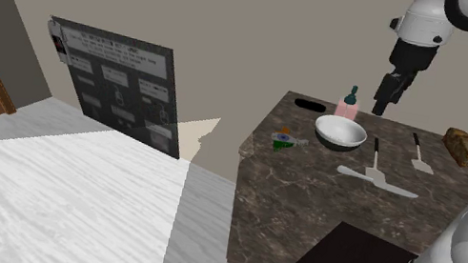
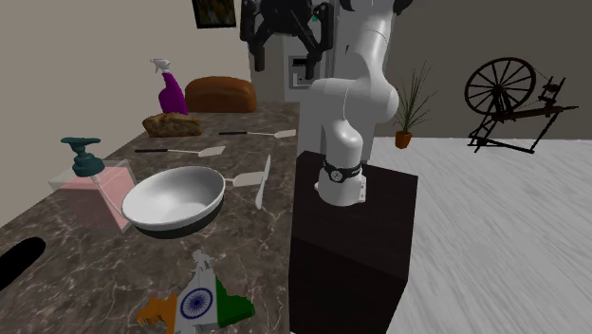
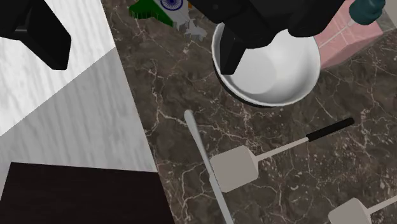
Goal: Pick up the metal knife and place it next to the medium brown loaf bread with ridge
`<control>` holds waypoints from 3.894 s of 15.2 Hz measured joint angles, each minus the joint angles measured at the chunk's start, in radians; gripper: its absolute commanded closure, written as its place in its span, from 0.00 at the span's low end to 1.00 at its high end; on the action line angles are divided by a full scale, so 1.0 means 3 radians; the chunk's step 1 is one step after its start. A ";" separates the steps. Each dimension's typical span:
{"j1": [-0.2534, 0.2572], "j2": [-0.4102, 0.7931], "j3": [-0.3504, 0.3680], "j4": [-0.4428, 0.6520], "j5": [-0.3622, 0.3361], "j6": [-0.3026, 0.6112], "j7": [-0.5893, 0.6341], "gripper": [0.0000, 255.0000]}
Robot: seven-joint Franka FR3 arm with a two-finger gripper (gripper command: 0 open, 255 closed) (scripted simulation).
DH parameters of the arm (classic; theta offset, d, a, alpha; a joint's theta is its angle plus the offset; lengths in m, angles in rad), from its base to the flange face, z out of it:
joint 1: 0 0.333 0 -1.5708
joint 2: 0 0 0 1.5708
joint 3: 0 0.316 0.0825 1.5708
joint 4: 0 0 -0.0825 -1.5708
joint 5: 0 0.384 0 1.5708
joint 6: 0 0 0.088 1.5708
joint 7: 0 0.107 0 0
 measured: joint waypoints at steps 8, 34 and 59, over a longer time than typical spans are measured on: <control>-0.0047 -0.0677 -0.0522 -0.0843 -0.0175 0.0440 -0.0577 0.00; -0.0477 -0.0775 -0.2695 -0.2282 -0.1288 0.2115 -0.2263 0.00; -0.0389 -0.1126 -0.2284 -0.1971 -0.0959 0.1509 -0.2124 1.00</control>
